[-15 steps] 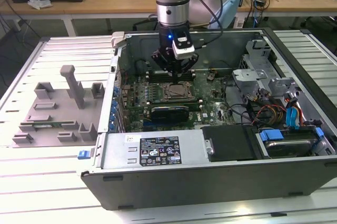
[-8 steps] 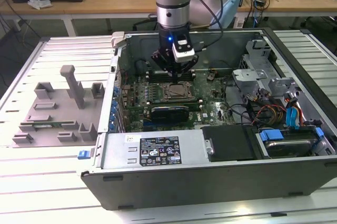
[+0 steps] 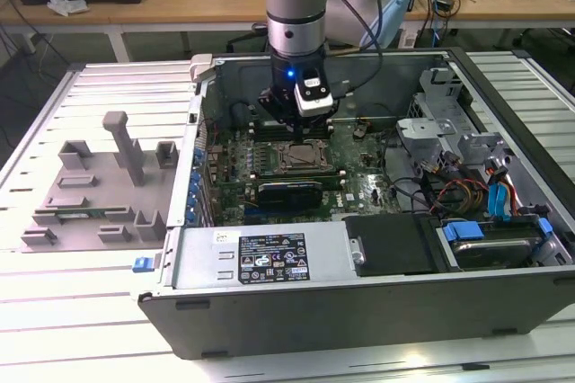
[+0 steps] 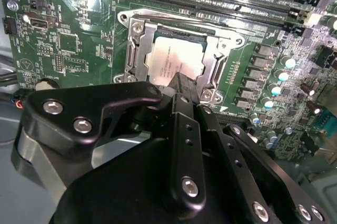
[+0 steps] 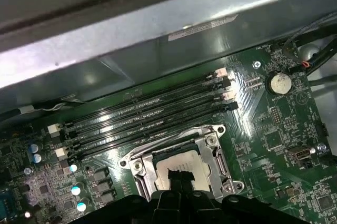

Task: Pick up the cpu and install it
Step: 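Install the first cpu locking lever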

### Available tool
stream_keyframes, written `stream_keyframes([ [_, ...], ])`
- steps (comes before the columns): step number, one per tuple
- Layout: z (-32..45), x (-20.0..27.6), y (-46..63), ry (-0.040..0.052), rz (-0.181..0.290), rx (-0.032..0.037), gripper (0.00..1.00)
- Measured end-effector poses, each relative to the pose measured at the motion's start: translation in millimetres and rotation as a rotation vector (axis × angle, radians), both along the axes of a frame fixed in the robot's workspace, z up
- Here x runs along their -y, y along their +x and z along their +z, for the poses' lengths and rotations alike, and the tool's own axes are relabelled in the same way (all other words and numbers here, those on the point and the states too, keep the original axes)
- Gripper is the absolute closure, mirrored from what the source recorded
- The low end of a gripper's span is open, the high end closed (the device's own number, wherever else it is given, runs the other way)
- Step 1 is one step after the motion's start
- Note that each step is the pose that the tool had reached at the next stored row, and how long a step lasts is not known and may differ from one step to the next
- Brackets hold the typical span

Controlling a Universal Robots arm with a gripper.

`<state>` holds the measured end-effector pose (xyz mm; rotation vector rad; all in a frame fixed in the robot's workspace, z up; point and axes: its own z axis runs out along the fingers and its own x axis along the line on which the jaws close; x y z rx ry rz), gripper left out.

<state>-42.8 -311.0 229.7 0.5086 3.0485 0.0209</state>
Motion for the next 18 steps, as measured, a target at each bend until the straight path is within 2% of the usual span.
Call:
stream_keyframes([
  [2, -0.1, 0.1, 0.9, -0.0001, 0.007, -0.0001, 0.89],
  [5, -1.2, 0.1, 3.2, -0.0003, 0.079, 0.0000, 0.89],
  [7, -1.4, 0.0, 3.3, -0.0054, 0.109, -0.0003, 0.89],
  [9, -1.4, 0.2, 3.3, -0.0164, 0.134, -0.0009, 0.89],
  [13, -1.3, 1.5, 3.2, -0.0299, 0.156, -0.0019, 0.89],
  [18, -1.4, 2.3, 3.8, -0.0329, 0.200, -0.0013, 0.89],
])
